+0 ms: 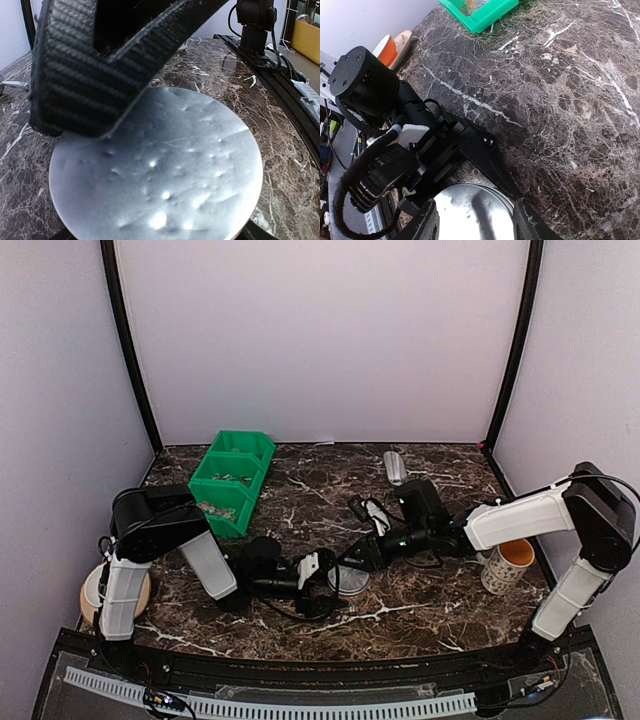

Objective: Pack the candies
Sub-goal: Press the box lid onto the packing box.

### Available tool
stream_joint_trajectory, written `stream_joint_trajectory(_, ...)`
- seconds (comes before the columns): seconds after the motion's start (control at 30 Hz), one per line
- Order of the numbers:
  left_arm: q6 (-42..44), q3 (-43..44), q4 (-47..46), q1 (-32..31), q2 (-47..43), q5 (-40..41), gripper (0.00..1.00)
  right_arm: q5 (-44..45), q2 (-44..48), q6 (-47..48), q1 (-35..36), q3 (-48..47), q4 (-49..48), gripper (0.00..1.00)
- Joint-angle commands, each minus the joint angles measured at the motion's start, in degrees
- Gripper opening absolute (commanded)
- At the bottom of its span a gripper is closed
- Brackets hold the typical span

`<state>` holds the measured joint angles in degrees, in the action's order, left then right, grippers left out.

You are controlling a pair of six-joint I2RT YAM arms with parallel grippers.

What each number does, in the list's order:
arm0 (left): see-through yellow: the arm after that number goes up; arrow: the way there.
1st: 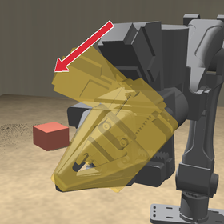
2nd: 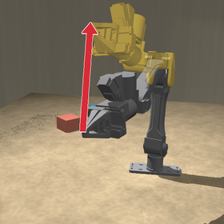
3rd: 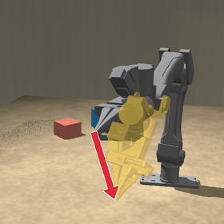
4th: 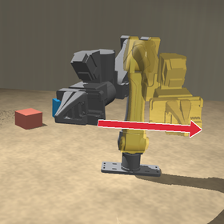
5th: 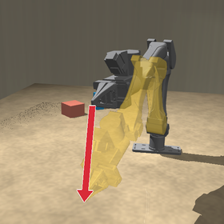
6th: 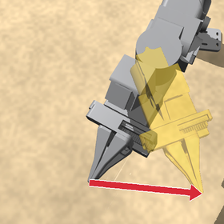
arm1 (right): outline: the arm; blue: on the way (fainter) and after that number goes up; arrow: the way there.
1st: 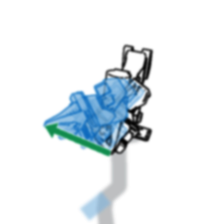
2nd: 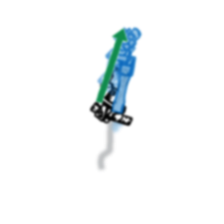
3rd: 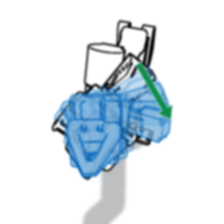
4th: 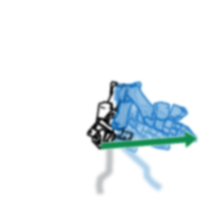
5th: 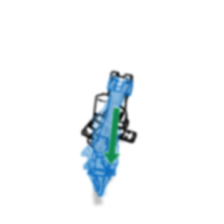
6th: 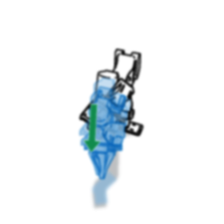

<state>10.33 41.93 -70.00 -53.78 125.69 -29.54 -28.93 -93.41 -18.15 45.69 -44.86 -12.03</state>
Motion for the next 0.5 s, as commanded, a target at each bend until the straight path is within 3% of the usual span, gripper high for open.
stream_joint_trajectory(0.0, 2.3, -1.3, 12.3, -0.5, 4.4, 1.5, 0.75, -0.7, 0.2, 0.2, -0.4, 1.0, -1.3, 0.5)
stream_joint_trajectory(0.47, 2.0, -1.2, 12.5, -0.5, 4.6, 2.2, 0.73, 0.0, 1.6, 0.5, -0.4, 2.5, 0.8, 0.44)
